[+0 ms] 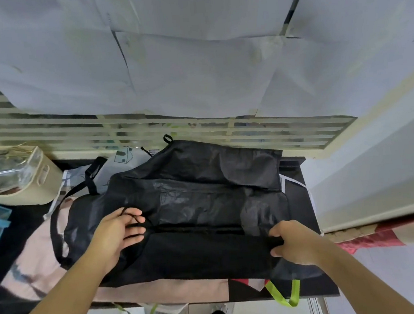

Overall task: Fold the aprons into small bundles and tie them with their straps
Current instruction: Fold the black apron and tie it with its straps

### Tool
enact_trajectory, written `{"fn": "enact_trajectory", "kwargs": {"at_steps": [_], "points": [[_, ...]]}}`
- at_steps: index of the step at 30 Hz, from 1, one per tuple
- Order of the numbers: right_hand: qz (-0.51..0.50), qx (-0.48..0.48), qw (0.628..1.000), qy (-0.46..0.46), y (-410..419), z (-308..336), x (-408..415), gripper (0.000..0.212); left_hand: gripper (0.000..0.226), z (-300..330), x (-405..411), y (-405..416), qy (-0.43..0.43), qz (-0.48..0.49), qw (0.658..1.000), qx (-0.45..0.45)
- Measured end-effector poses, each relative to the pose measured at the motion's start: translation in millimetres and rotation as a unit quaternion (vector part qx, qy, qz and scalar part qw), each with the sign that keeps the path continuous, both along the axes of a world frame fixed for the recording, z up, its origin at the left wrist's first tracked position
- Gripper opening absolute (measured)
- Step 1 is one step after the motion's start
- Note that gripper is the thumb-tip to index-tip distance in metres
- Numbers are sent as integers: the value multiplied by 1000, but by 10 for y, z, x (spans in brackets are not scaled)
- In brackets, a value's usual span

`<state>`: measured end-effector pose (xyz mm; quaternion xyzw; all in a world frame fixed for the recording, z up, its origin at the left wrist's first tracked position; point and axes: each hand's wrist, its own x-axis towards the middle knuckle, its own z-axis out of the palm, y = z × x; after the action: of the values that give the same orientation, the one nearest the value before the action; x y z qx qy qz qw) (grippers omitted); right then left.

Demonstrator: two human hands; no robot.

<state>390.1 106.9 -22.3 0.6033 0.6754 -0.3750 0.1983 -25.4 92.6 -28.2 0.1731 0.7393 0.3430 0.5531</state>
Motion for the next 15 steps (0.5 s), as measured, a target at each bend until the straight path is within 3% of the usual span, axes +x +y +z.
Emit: {"fn": "enact_trajectory", "kwargs": {"at_steps": [7,15], "points": [[25,19,994,-108,70,13,153,11,32,9,50,64,-73,34,997,-8],[-167,151,974,-27,536,306,430,18,33,508,215,742,-85,29,988,126]]}}
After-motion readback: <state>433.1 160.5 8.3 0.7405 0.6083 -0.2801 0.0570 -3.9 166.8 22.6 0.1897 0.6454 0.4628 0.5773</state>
